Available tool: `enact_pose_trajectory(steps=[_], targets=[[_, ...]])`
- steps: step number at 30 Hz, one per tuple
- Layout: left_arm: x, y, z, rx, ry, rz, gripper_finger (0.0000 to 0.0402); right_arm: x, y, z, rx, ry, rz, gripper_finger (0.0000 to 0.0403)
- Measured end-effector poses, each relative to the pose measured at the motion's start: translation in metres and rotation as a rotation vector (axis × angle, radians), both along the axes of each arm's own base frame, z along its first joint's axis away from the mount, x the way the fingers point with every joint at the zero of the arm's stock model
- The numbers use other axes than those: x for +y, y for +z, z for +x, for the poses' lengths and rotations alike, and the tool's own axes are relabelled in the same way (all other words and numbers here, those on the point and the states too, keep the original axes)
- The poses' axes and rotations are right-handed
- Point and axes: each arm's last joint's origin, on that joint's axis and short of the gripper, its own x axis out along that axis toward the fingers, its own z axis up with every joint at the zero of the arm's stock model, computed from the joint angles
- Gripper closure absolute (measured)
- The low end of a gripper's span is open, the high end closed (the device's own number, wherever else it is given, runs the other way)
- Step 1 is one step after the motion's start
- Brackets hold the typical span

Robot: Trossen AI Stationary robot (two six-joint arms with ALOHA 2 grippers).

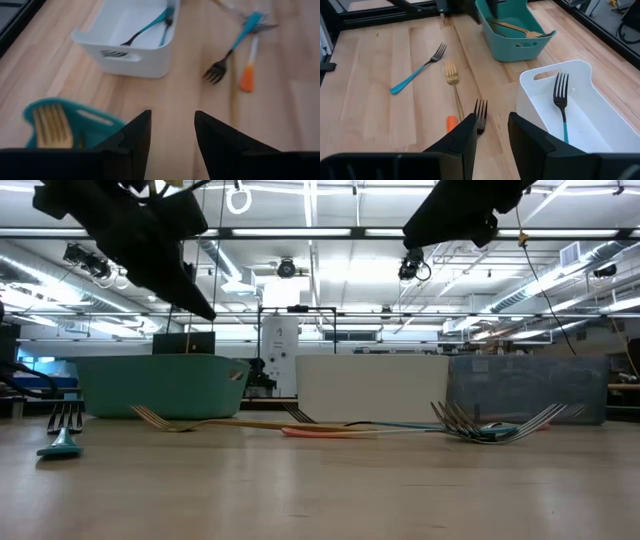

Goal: Sort silverware by color (type)
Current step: Put the right orange fork into the transparent black bin

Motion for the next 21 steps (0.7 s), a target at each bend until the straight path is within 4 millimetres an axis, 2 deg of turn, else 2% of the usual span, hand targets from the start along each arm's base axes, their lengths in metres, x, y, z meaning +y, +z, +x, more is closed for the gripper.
enact_pose_trajectory(steps=[9,14,21], targets=[[-0.024,0.007,0.002,-0.090,-0.098,-0.045,0.0241,-0.008,-0.003,0.009,-0.011,-0.023,0.074,0.0285],[-0.034,0.012,0.003,-0.148,-0.171,-0.063,0.0241,-0.013,-0.020,0.024,0.052,0.044,0.139,0.0284],[-0.042,0.014,0.003,-0.174,-0.206,-0.071,0.0241,-0.019,-0.052,0.036,0.242,0.178,0.196,0.0284]])
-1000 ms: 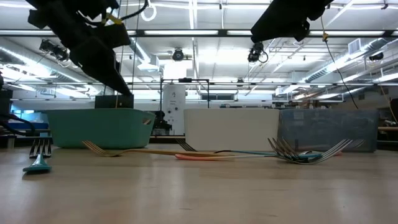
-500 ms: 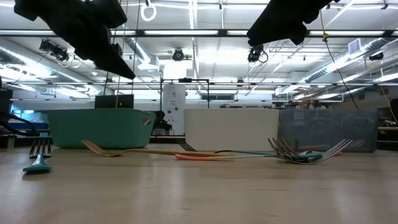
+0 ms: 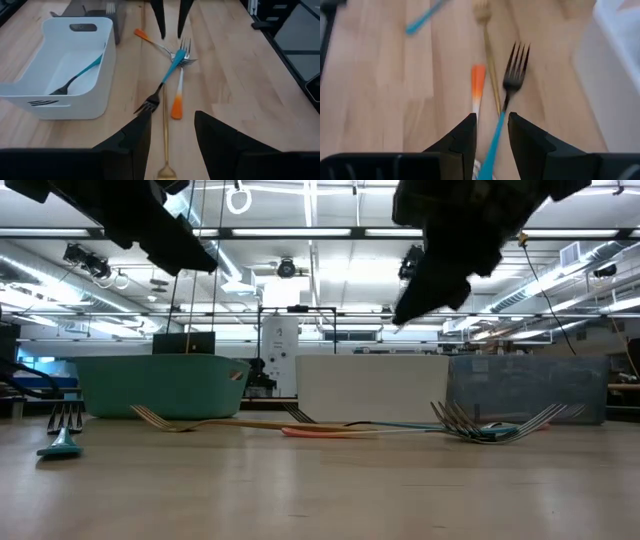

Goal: Sort silverware by color (type)
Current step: Put the right orange fork into the transparent black bin

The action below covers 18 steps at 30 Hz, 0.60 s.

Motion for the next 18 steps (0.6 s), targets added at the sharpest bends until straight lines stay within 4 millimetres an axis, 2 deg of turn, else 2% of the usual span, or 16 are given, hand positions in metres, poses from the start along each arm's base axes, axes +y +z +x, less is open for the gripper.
enact_pose_trajectory(steps=[5,11,18], targets=[[0.000,0.000,0.000,-0.001,0.001,0.000,0.0241,-0.004,-0.016,-0.004,0.151,0.092,0.008,0.0284],[0.001,0.000,0.000,-0.005,0.003,0.012,0.0241,-0.013,-0.023,-0.015,0.309,0.124,-0.029,0.0285],[0.002,0.001,0.001,-0.009,0.013,0.041,0.0241,-0.020,-0.034,-0.014,0.416,0.198,-0.014,0.0285]])
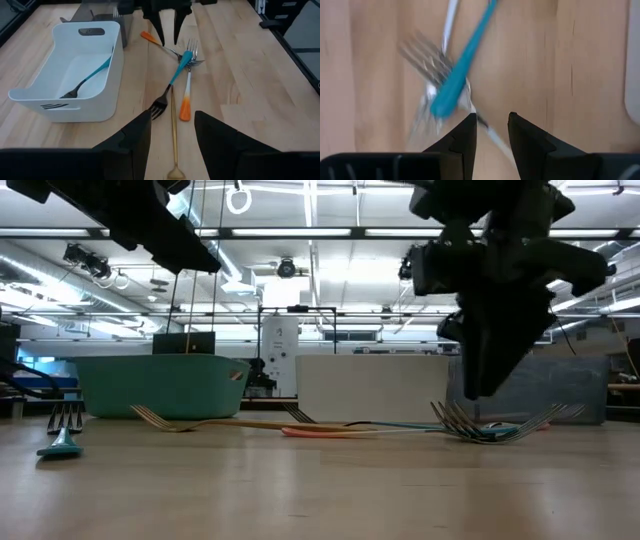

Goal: Sort silverware by color (type)
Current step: Put the right orange fork into the transparent black bin

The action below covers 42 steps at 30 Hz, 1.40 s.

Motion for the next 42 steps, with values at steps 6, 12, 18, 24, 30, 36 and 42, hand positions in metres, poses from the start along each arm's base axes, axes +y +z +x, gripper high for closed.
enact_pose_trajectory(steps=[6,12,18,24,30,36,42], targets=[[0.000,0.000,0.000,0.001,0.002,0.001,0.0241,0.001,-0.004,0.012,0.101,0.115,-0.057,0.0285],[0.000,0.000,0.000,0.003,0.002,0.001,0.0241,0.005,-0.013,0.026,0.232,0.254,-0.108,0.0285],[0.000,-0.001,0.000,0.009,0.003,0.000,0.0241,0.008,-0.019,0.039,0.279,0.328,-0.126,0.0285],[0.000,-0.002,-0.001,0.019,0.003,0.003,0.0241,0.008,-0.026,0.040,0.303,0.356,-0.123,0.0300],[0.000,-0.002,-0.001,0.025,0.000,0.010,0.0241,0.008,-0.025,0.039,0.304,0.357,-0.108,0.0366],[0.000,-0.002,-0.001,0.027,-0.003,0.017,0.0241,0.008,-0.026,0.039,0.313,0.351,-0.109,0.0386],[0.001,-0.003,-0.002,0.031,-0.013,0.035,0.0241,0.008,-0.015,0.041,0.372,0.336,-0.116,0.0386]])
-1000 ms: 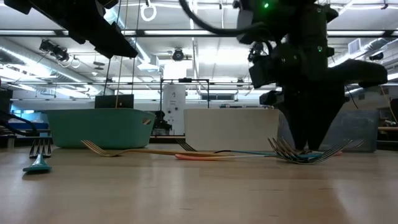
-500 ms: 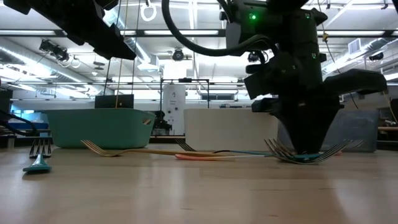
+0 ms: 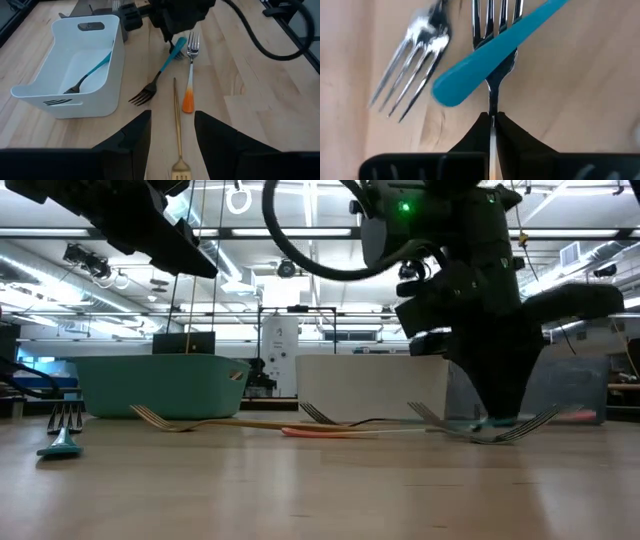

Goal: Sort silverware by color (type)
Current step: Put the right orange fork into the transparent black bin

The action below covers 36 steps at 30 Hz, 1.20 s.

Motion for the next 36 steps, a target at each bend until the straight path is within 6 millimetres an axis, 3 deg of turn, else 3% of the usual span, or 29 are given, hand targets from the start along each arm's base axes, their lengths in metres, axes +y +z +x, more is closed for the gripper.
enact_pose_trajectory(steps=[6,20,31,36], targets=[[0.000,0.000,0.000,0.000,-0.001,0.001,0.0241,-0.002,0.012,0.002,0.049,-0.051,0.055,0.0384],[0.000,0.000,0.000,-0.001,-0.002,0.001,0.0241,0.007,0.016,-0.012,0.232,-0.166,0.180,0.0383],[0.000,0.000,0.000,-0.001,-0.002,0.001,0.0241,0.009,0.018,-0.018,0.295,-0.197,0.162,0.0383],[0.000,0.000,0.000,-0.001,0.000,-0.003,0.0241,0.005,0.031,-0.020,0.321,-0.199,0.004,0.0383]])
